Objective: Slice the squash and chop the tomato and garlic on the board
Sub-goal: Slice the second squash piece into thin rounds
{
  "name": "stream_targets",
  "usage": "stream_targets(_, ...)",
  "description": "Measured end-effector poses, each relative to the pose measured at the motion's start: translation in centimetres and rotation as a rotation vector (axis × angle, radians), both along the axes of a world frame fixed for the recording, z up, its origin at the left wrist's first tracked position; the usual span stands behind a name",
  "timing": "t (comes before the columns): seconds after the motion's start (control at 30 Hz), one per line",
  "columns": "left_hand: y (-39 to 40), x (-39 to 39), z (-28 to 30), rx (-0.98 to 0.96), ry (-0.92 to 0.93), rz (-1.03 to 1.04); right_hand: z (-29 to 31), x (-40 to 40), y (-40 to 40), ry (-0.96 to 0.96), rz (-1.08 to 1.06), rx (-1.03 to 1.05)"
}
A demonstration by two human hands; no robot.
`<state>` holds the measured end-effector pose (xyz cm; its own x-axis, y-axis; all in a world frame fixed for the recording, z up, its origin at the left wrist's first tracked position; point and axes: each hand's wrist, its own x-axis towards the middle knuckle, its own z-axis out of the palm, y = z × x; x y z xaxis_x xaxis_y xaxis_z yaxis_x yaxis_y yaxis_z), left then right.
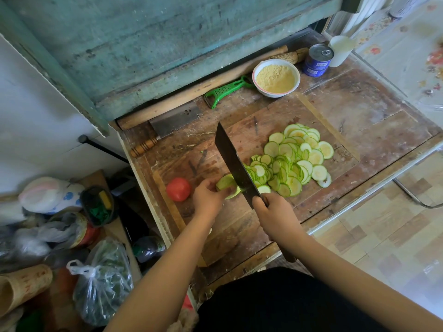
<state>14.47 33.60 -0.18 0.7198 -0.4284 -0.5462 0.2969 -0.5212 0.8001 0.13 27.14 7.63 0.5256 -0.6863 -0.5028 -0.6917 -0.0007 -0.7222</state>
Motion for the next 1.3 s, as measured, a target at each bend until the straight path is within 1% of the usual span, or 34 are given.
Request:
stream_targets(0.13,0.0,0.0,-0.2,0.0,0.005,0.003,0.2,0.1,0.1,0.014,0.012,-0.029)
stream_targets(0.6,-0.1,0.0,-0.1,-0.005,-0.021,-0.004,0.1,1.6,-0.2,0.103,0.073,-0.015)
stream_targets(0.73,-0.2,-0.2,0.1,-0.014,-0.025,-0.002,-0.7,2.3,-0.4,0.121,0.068,0.024)
stream_targets(0.87,-0.1,-0.5,-0.2,-0.016,-0.067,-0.006,-1.4,3.0,-0.8,0.146,0.043,0.044)
stream_targets(1.0,0.1,-0.5,-0.8,-0.002,-0.087,-0.001,-1.7,2.7,-0.8,0.11,0.02,0.036)
stream_targets(1.13,0.2,-0.7,-0.8,-0.039,-0.037,0.018,-1.3,1.5,-0.4,0.071,0.004,0.015)
stream_targets(1.3,0.5,-0.4,-1.2,-0.05,0.017,-0.01,-0.4,0.2,-0.1,0.009,0.0,-0.038)
